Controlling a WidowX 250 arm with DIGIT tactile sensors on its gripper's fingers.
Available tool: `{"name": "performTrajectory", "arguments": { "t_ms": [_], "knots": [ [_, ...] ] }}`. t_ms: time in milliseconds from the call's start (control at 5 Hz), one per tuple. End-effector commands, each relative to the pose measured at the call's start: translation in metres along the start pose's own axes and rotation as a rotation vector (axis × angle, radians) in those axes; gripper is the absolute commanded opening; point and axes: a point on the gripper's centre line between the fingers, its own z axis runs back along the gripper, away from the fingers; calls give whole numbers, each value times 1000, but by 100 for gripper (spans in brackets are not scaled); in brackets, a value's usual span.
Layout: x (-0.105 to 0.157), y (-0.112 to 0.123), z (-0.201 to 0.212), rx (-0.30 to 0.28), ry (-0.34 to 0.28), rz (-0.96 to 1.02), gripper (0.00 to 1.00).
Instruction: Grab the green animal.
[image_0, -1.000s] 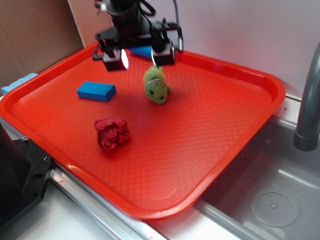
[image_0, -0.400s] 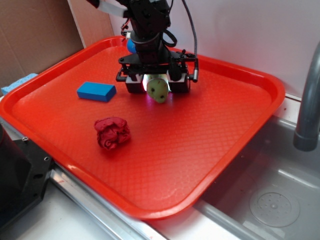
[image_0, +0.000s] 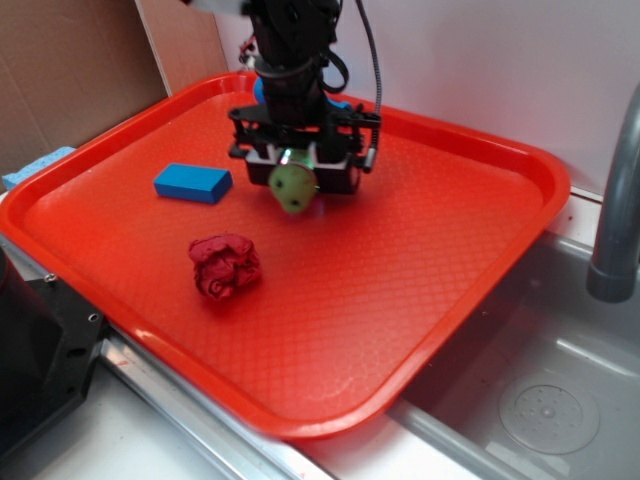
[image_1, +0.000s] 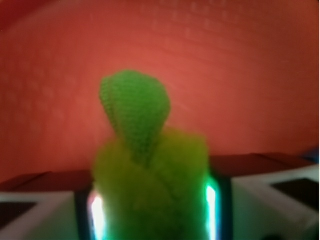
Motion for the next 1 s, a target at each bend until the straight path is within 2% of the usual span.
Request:
{"name": "performTrajectory", "arguments": {
  "t_ms": [0,400,600,800],
  "knots": [
    [-8,19,91,-51,39,-250,0],
    [-38,40,143,-85,40,-259,0],
    [-52,52,155,-72,28,-254,0],
    [-56,53,149,-61,48,-251,0]
  ]
}}
